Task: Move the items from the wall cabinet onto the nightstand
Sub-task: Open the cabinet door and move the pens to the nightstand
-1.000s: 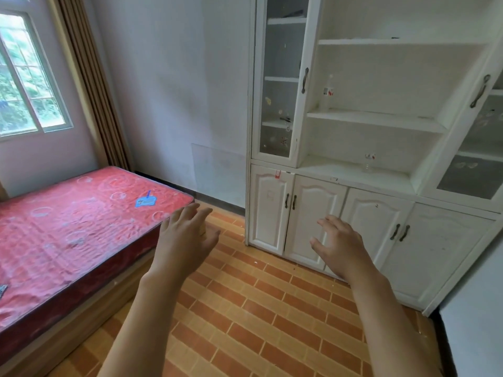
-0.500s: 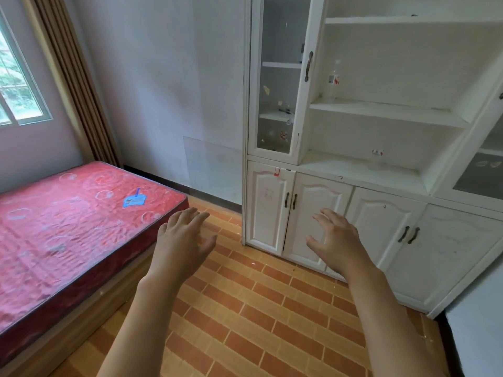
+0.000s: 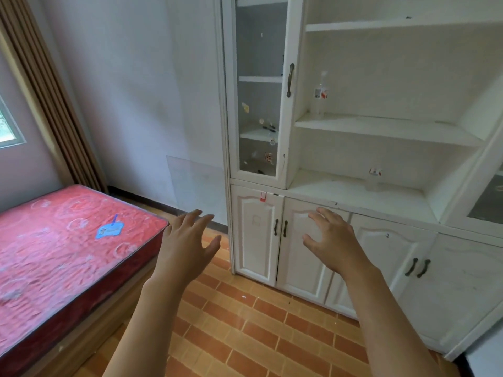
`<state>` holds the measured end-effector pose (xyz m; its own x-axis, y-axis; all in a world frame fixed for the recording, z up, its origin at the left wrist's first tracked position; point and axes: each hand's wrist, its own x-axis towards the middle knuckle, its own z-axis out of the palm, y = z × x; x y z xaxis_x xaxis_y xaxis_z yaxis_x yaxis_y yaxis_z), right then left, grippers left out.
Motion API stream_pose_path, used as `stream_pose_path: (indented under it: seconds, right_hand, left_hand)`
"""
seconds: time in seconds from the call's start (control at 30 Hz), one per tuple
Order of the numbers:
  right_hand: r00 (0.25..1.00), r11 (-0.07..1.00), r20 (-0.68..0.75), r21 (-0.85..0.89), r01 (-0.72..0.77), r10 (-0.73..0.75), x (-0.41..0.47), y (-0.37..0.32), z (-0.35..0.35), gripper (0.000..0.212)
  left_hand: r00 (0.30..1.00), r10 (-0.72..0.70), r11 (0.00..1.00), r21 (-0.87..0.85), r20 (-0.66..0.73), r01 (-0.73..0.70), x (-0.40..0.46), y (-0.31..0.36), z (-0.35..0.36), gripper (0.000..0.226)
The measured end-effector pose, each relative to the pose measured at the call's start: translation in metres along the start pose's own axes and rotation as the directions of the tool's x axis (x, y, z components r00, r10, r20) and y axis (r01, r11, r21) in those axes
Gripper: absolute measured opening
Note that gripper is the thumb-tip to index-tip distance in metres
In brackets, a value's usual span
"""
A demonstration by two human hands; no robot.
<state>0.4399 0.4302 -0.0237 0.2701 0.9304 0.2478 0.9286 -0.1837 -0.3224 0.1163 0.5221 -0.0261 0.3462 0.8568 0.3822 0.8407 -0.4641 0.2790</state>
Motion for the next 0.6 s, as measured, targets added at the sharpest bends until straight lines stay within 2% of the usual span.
stream_pose_path:
  seconds: [0.4, 0.6]
  right_hand:
    - [1.000, 1.000, -0.027, 0.020, 0.010, -0.009, 0.139, 0.070, -0.001, 0.062]
    - [0.998, 1.000, -0.060, -0.008, -0.021, 0.020, 0.213, 0.092, 0.013, 0.062]
  left_hand:
    - [0.998, 0.057, 0.998, 0.019, -0.013, -0.056, 0.145, 0.042, 0.062, 0.061]
    - [0.992, 0.126, 0.991, -0.052, 0.014, -0.125, 0.232, 0.041, 0.103, 0.060]
